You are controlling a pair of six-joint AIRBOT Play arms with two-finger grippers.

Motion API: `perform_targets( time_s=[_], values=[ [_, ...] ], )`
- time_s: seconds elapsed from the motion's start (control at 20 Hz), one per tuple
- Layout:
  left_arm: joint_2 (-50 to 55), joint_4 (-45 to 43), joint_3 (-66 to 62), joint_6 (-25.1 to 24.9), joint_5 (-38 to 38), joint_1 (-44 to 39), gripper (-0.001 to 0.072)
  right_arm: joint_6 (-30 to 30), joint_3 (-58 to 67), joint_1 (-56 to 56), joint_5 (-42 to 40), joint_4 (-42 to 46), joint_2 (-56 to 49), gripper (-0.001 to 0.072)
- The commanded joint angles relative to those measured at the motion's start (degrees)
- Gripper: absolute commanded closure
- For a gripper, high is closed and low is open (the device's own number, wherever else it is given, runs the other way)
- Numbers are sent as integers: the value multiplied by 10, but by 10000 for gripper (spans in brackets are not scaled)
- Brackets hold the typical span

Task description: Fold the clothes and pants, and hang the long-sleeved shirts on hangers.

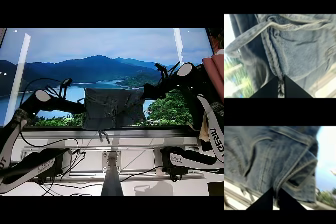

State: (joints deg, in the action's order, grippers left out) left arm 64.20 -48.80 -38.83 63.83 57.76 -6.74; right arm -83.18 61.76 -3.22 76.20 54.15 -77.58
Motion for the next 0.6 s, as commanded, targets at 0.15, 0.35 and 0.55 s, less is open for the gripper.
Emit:
perform_targets(
  time_s=[0.15, 0.35, 0.55],
  values=[
    [0, 0, -197, 1, 17, 74, 658, 31, 128, 0, -5, -32, 1, 671],
    [-1, -2, -238, 0, 116, 86, 658, 31, 156, 0, 49, -21, 18, 671],
    [-3, -24, -231, 14, 237, 84, 660, 29, 69, 0, 35, 17, 114, 671]
  ],
)
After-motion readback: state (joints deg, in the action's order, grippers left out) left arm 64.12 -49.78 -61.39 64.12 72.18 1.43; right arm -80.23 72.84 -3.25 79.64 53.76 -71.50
